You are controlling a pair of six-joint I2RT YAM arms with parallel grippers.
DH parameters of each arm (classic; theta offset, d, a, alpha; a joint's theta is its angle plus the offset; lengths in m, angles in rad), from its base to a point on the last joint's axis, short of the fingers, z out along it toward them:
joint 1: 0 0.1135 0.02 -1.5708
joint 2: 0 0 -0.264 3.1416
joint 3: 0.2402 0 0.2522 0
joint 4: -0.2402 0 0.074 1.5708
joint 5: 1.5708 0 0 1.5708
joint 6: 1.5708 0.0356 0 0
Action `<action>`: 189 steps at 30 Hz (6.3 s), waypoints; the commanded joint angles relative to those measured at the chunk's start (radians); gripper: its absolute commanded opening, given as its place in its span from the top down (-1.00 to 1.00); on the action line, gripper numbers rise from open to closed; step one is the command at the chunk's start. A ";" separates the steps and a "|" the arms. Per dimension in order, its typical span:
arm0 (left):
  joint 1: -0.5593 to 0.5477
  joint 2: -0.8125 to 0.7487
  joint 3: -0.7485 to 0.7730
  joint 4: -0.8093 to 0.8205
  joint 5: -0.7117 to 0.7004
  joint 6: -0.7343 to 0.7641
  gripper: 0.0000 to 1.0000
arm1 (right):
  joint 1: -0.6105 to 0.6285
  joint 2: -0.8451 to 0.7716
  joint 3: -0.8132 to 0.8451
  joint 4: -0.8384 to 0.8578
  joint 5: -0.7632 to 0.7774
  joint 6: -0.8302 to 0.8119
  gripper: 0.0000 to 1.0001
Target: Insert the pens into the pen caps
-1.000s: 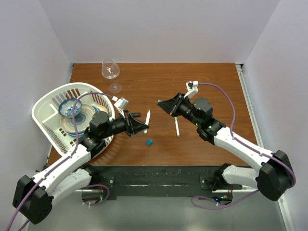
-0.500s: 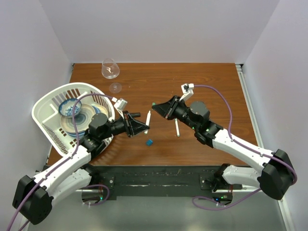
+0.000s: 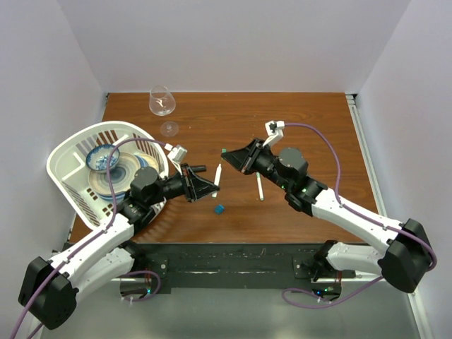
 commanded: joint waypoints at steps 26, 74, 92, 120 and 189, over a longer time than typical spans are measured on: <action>-0.006 -0.003 0.046 0.032 -0.007 0.035 1.00 | 0.079 -0.040 -0.019 0.006 0.060 -0.083 0.84; -0.006 -0.114 -0.036 0.160 0.139 0.033 1.00 | 0.168 -0.107 0.147 -0.145 0.065 -0.192 -0.17; -0.006 -0.095 -0.027 0.186 0.152 0.025 1.00 | 0.168 -0.103 0.116 -0.153 -0.012 -0.185 0.43; -0.001 0.055 0.138 0.123 -0.027 0.213 1.00 | 0.260 -0.090 -0.016 -0.293 0.028 -0.136 1.00; 0.067 0.351 0.346 -0.160 -0.189 0.217 1.00 | 0.414 -0.305 0.224 -0.787 0.640 -0.244 -0.33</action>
